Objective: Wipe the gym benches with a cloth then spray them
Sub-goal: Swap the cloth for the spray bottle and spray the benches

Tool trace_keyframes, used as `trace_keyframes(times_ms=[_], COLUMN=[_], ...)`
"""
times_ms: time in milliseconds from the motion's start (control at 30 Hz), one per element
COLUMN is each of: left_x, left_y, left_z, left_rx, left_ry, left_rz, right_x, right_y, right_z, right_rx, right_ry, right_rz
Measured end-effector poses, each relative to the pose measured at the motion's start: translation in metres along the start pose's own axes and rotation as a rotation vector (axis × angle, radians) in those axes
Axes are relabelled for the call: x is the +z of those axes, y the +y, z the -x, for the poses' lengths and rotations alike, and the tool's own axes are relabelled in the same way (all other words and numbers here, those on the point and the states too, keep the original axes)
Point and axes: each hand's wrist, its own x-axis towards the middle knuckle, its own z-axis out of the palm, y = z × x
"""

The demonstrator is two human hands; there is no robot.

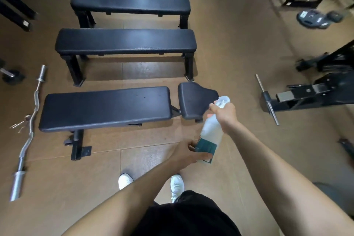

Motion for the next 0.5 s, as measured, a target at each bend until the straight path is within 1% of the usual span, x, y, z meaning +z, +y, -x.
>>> trace_keyframes(times_ms=[133, 267, 400, 500], left_x=[0.03, 0.043, 0.042, 0.029], left_y=[0.011, 0.013, 0.009, -0.002], left_z=[-0.012, -0.019, -0.012, -0.006], left_rx=[0.012, 0.015, 0.032, -0.002], left_ry=[-0.031, -0.042, -0.056, -0.034], left_rz=[-0.044, -0.108, -0.062, -0.02], right_x=[-0.044, -0.062, -0.055, -0.032], right_y=[0.011, 0.021, 0.019, 0.015], right_z=[-0.009, -0.011, -0.005, 0.004], right_rx=[0.038, 0.063, 0.045, 0.028], right_ry=[0.083, 0.137, 0.089, 0.022], right_rz=[-0.031, -0.048, -0.124, -0.088])
